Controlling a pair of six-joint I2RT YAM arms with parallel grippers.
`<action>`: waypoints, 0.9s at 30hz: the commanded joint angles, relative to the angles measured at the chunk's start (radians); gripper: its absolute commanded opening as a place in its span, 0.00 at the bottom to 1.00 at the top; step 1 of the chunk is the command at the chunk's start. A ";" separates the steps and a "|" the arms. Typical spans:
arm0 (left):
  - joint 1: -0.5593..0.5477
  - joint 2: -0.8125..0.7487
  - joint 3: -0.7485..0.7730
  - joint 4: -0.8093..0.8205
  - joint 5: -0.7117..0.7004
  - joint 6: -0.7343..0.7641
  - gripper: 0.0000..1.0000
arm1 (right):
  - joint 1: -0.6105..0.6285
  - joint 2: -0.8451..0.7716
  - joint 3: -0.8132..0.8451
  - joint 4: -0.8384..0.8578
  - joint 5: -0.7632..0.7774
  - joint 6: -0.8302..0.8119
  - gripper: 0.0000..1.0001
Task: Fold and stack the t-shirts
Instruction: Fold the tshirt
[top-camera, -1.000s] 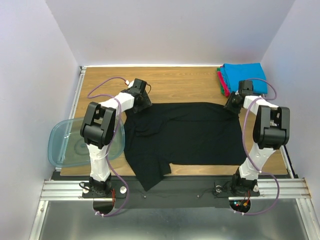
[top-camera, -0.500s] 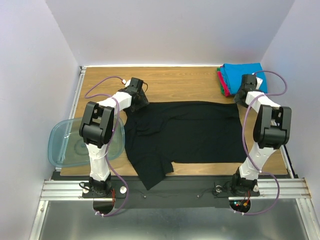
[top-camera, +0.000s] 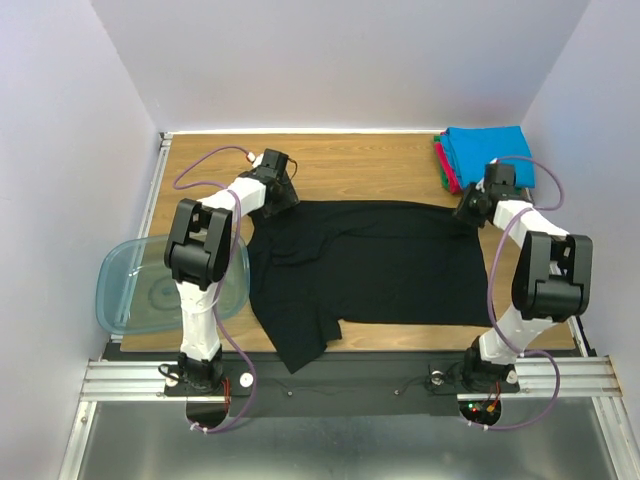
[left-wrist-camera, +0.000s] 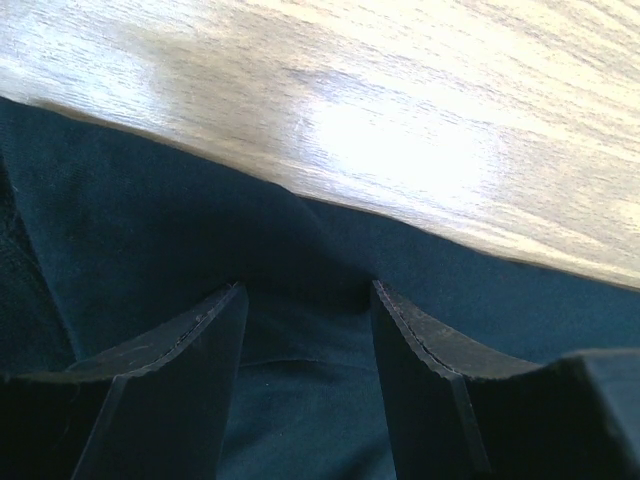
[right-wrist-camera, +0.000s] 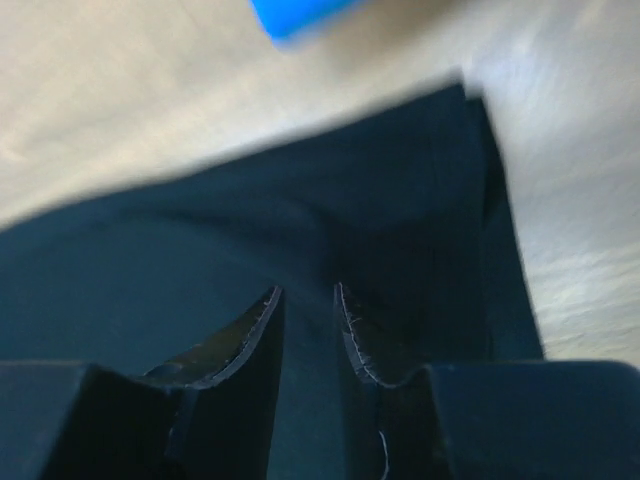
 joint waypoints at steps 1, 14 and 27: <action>0.010 0.034 0.047 -0.052 -0.014 0.031 0.64 | 0.002 0.065 -0.017 0.016 -0.029 0.037 0.30; 0.072 0.167 0.257 -0.104 0.042 0.082 0.64 | 0.002 0.274 0.144 0.014 0.089 0.009 0.27; 0.072 0.202 0.452 -0.169 0.071 0.123 0.64 | 0.002 0.271 0.232 0.013 -0.020 -0.024 0.30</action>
